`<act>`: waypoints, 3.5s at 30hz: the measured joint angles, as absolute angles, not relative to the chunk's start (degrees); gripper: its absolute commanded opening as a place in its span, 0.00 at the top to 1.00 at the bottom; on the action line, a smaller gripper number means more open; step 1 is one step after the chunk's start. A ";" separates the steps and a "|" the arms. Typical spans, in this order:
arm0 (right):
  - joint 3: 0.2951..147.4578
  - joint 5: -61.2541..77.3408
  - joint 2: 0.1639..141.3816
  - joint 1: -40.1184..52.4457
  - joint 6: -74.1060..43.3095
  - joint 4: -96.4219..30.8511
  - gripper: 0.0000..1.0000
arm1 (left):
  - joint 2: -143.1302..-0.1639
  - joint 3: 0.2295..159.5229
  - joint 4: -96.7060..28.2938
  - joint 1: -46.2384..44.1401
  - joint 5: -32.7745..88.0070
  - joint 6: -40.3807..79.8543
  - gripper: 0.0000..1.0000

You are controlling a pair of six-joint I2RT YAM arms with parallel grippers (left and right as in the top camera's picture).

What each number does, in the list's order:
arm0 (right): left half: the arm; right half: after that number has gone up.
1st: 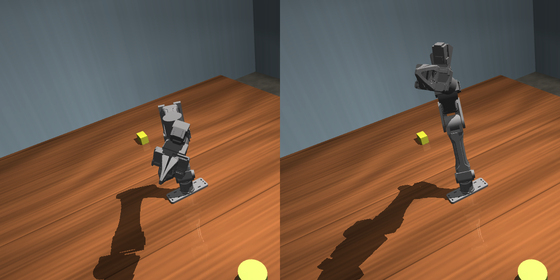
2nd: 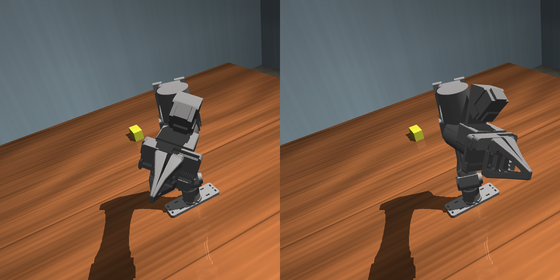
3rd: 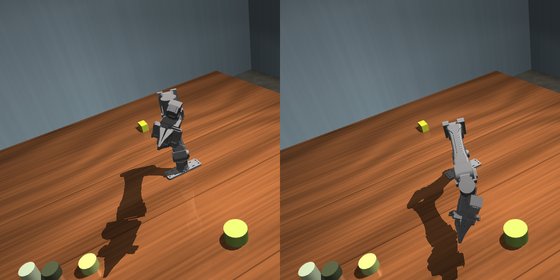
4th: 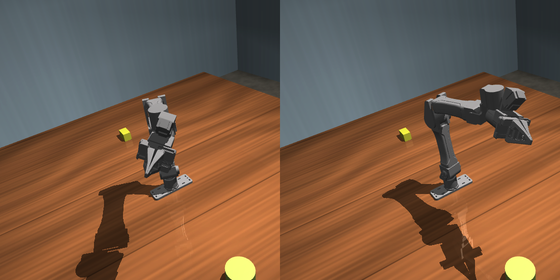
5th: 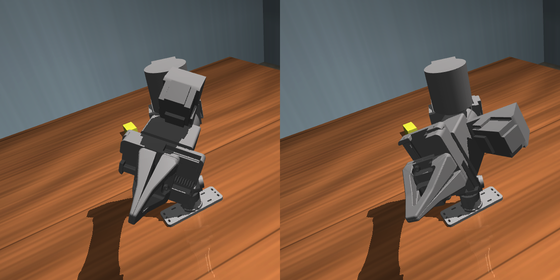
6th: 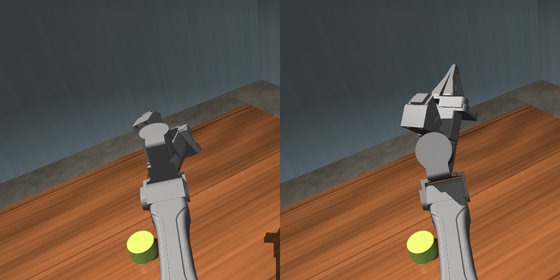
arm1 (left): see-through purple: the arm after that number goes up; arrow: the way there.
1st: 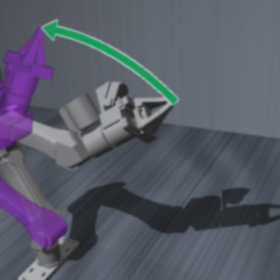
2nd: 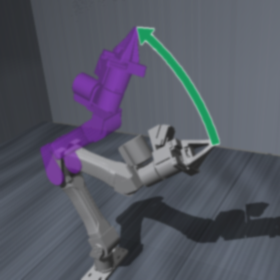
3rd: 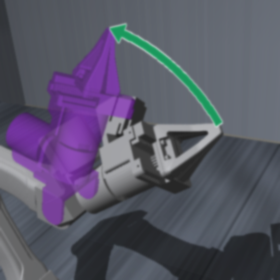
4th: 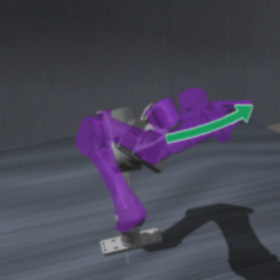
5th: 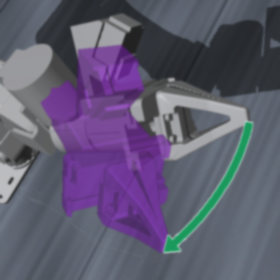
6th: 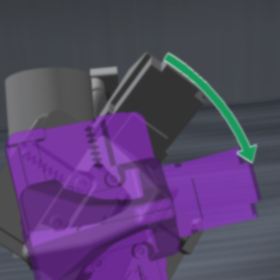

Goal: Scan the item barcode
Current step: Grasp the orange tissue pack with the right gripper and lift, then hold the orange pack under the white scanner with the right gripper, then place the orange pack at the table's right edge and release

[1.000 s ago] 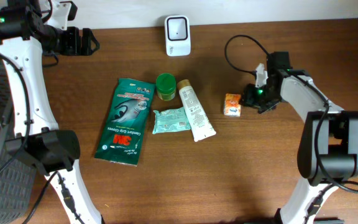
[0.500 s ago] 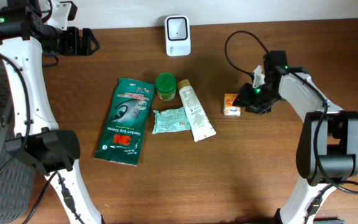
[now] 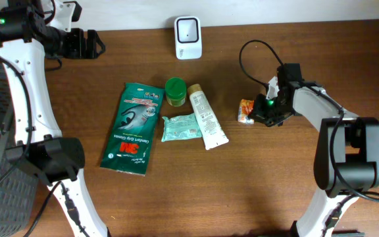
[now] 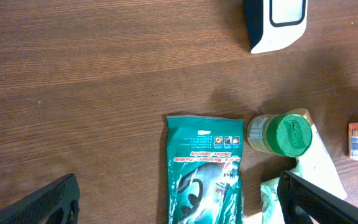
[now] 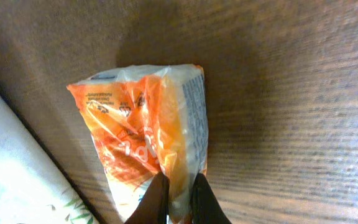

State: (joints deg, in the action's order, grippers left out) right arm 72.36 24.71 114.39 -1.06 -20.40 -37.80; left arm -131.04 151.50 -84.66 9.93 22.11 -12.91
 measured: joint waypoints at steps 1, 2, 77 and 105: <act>72.36 26.24 114.39 -1.28 -20.14 -38.79 0.96 | -131.04 151.50 -84.68 9.93 22.11 -12.91 0.01; 72.40 30.02 114.39 -1.78 -17.82 -40.69 0.96 | -131.04 151.50 -84.68 9.93 22.11 -12.91 0.01; 130.37 -25.06 145.56 26.57 23.00 -20.23 0.96 | -131.07 151.50 -84.73 9.93 22.13 -12.91 0.01; 98.00 2.98 120.99 -19.07 -18.17 -66.54 0.96 | -131.04 151.50 -84.66 9.82 22.13 -12.93 0.01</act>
